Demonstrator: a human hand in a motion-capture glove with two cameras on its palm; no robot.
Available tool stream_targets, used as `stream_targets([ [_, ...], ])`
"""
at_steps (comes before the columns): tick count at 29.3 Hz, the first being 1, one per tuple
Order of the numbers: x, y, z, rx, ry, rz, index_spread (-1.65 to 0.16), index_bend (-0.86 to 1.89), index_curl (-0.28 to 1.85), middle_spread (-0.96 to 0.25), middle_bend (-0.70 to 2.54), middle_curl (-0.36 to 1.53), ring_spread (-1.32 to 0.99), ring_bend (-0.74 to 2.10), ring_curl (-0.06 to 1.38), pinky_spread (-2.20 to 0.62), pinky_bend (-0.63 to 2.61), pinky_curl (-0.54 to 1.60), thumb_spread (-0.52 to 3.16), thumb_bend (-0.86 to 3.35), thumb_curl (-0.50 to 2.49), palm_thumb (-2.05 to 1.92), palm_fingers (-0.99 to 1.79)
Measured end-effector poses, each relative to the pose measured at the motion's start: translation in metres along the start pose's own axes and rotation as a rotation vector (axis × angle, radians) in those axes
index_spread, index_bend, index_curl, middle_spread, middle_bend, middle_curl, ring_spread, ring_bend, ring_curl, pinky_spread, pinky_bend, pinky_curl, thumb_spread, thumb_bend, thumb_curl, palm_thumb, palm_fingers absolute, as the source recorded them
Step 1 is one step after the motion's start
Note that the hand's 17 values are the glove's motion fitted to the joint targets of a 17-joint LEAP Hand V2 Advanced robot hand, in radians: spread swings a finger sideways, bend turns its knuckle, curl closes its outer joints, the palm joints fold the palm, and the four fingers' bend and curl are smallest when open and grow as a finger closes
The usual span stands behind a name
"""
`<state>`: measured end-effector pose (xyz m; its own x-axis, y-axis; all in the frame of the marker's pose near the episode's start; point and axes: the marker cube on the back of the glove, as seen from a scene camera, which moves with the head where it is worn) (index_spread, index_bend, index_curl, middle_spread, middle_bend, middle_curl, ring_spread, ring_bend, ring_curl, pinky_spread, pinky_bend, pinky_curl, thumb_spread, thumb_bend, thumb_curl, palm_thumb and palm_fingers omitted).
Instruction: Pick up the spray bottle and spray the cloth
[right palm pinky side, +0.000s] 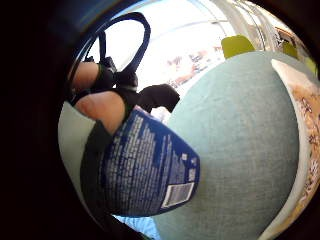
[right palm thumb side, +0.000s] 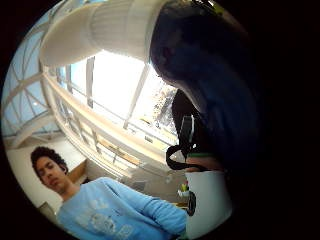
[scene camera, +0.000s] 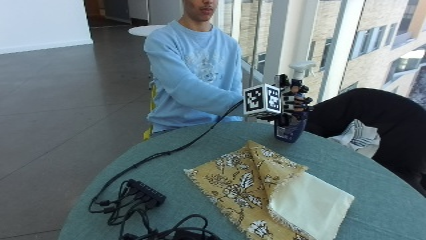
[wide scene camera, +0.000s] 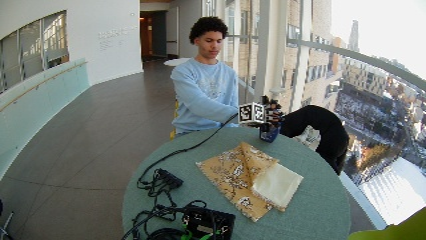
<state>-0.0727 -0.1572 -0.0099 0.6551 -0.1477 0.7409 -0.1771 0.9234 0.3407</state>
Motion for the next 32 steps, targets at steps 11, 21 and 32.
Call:
stream_targets([
  [11,-0.005,0.010,-0.042,-0.019,0.031,0.043,-0.32,0.10,0.22,-0.11,0.23,0.45,-0.05,0.42,0.36,0.23,0.28,0.37,0.93,-0.07,0.50,0.62,0.84],
  [21,-0.001,0.075,-0.155,-0.237,0.470,0.125,-0.33,0.13,0.25,-0.10,0.22,0.44,-0.03,0.34,0.34,0.26,0.23,0.36,0.94,-0.06,0.42,0.51,0.76],
  [32,0.018,0.176,-0.278,-0.184,0.736,0.249,-0.34,0.13,0.26,-0.09,0.21,0.43,-0.02,0.32,0.33,0.27,0.20,0.35,0.95,-0.03,0.37,0.47,0.75],
])
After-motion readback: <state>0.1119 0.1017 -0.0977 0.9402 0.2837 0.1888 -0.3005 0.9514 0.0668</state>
